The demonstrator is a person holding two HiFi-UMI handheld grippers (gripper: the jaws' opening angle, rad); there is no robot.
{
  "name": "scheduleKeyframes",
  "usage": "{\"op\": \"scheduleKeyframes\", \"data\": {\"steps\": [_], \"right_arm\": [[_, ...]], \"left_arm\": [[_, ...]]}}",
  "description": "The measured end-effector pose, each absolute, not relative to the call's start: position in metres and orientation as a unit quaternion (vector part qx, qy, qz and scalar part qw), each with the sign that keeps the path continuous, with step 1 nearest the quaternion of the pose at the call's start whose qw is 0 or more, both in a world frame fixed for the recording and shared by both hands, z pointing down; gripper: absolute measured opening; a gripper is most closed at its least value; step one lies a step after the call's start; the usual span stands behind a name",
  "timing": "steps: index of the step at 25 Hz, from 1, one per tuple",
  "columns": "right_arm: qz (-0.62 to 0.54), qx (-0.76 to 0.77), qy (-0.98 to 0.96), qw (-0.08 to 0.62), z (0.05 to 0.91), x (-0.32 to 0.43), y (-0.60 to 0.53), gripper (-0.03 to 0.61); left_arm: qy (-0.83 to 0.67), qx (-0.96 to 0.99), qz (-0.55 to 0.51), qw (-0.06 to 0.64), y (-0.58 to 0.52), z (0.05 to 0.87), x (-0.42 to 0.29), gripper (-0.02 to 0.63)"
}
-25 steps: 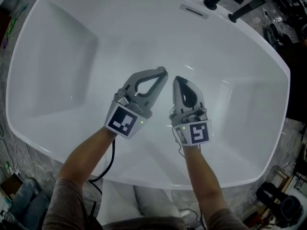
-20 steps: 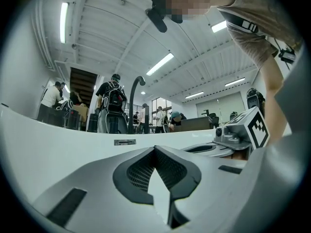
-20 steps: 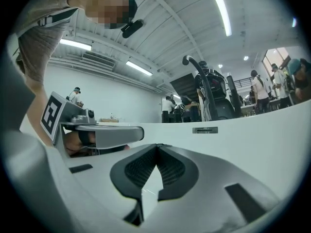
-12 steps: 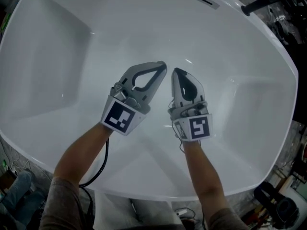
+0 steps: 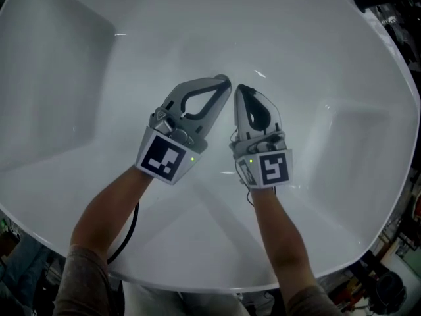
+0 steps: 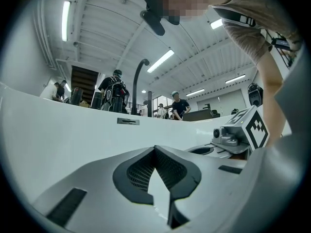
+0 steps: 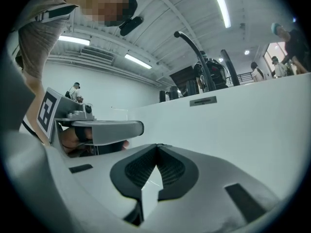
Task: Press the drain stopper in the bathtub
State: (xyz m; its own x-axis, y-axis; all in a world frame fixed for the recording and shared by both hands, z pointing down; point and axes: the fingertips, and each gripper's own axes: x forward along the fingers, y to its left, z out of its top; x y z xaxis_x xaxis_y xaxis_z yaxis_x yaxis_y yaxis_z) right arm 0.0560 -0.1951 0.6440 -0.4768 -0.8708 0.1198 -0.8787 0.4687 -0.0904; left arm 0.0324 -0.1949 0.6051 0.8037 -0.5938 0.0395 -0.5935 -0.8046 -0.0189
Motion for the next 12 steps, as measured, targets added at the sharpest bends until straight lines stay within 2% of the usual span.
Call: {"op": "scheduleKeyframes", "data": {"steps": [12], "right_arm": [[0.094, 0.495, -0.860, 0.074, 0.702, 0.065, -0.197, -0.002]], "left_arm": [[0.331, -0.943, -0.029, -0.002, -0.198, 0.627, 0.047, 0.005]]}}
